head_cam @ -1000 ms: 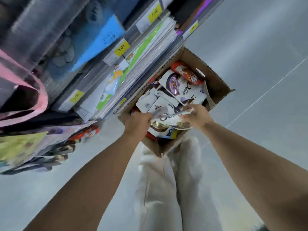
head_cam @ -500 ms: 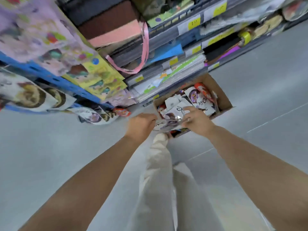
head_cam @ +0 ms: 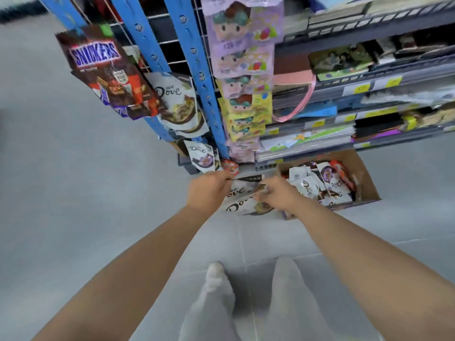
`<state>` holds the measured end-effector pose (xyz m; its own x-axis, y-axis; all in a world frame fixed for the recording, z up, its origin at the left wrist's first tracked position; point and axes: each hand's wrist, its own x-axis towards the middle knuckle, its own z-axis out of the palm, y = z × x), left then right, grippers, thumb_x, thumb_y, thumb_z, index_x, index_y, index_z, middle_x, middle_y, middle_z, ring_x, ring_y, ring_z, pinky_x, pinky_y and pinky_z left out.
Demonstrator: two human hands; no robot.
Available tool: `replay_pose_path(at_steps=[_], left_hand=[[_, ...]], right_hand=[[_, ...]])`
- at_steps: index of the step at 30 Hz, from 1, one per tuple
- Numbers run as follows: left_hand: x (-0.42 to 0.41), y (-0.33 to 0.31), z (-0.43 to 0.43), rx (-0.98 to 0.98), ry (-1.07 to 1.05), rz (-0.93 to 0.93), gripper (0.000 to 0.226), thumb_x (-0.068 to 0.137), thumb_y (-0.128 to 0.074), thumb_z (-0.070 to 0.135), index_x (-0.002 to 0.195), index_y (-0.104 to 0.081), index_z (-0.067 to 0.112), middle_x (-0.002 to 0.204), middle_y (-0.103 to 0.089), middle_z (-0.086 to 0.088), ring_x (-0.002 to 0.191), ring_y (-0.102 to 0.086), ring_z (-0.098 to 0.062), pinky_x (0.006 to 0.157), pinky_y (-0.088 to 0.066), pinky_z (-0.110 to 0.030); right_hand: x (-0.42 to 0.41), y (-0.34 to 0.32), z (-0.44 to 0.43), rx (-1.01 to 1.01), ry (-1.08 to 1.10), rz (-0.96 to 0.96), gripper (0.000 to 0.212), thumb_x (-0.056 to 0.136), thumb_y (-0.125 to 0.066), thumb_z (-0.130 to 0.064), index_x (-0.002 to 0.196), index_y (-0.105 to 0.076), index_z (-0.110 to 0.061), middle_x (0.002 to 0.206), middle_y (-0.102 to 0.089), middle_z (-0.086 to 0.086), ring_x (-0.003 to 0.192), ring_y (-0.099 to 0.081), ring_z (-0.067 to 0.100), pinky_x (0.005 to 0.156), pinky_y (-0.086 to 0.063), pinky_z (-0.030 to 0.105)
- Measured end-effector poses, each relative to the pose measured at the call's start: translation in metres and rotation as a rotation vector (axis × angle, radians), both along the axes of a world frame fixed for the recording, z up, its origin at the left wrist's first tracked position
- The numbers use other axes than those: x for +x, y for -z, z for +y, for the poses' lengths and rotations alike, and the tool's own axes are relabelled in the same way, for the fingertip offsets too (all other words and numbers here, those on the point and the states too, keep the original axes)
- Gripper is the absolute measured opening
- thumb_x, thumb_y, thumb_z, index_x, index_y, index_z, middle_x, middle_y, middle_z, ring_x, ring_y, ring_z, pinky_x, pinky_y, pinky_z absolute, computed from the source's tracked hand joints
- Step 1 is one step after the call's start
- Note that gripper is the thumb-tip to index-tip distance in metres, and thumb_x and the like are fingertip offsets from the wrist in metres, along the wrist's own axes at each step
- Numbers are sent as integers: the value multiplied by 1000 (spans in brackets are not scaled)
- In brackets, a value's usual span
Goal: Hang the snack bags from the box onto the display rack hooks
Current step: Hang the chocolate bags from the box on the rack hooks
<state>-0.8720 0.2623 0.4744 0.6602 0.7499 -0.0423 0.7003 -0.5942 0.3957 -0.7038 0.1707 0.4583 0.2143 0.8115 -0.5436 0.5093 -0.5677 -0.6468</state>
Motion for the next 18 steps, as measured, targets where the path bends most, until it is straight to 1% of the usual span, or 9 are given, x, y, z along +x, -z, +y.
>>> replay_pose_path(at_steps=[1,2,3,6,8,10,13,15,18], left_hand=[[-12,-6,8,-4,-40,-19,18,92,-55,28,102,-68,22,92,-71,-4,91,-64,-25,69,-45,-32],[-22,-12,17,-22,-86,-38,17,91,-56,28,100,-69,20,90,-72,-4,87,-64,-26,68,-44,-31],[-32,-18,26,-61,-138,-51,17,91,-56,28,97,-69,18,89,-72,-4,86,-64,-25,69,-43,-30],[-56,-27,55,-257,-255,-156,15,89,-59,24,90,-69,13,89,-70,-3,88,-63,-21,81,-49,-33],[-68,-34,75,-381,-282,-192,10,87,-63,22,87,-67,12,83,-66,0,85,-60,-17,80,-48,-32],[-74,-42,95,-474,-288,-193,6,84,-67,19,80,-64,16,70,-59,3,70,-55,-12,69,-44,-27],[-69,-56,125,-512,-333,-162,23,82,-65,11,65,-56,23,62,-52,4,63,-49,-12,61,-39,-23],[-58,-65,141,-466,-380,-164,29,82,-61,10,60,-49,25,65,-52,6,74,-52,-18,69,-42,-25],[-35,-82,158,-352,-447,-209,26,81,-61,18,63,-42,25,69,-51,8,83,-56,-25,84,-45,-36]], right_hand=[[-13,-8,10,1,15,7,30,84,-68,-19,108,-64,0,87,-65,8,81,-61,21,64,-48,15],[-25,-13,19,1,24,9,19,84,-69,-18,96,-67,-4,82,-66,6,76,-61,17,63,-47,13],[-39,-22,27,11,38,18,6,84,-69,-17,82,-67,-11,70,-61,-1,65,-56,10,53,-42,7],[-71,-37,48,40,104,40,34,85,-68,-19,57,-49,-25,54,-45,-10,51,-40,1,38,-31,10],[-85,-40,64,64,166,56,34,84,-68,-19,57,-49,-21,57,-48,-8,55,-45,5,44,-32,13],[-92,-49,79,74,185,44,27,84,-69,-20,62,-55,-13,60,-51,-2,59,-48,12,50,-35,21],[-87,-72,103,133,172,31,16,84,-68,-18,71,-62,-10,65,-55,-2,63,-52,12,54,-39,22],[-78,-86,121,174,160,3,10,83,-69,-17,81,-68,-7,74,-63,0,72,-58,15,63,-47,26],[-58,-99,147,209,179,9,14,81,-72,-15,86,-70,-2,85,-68,6,81,-62,19,75,-50,27]])
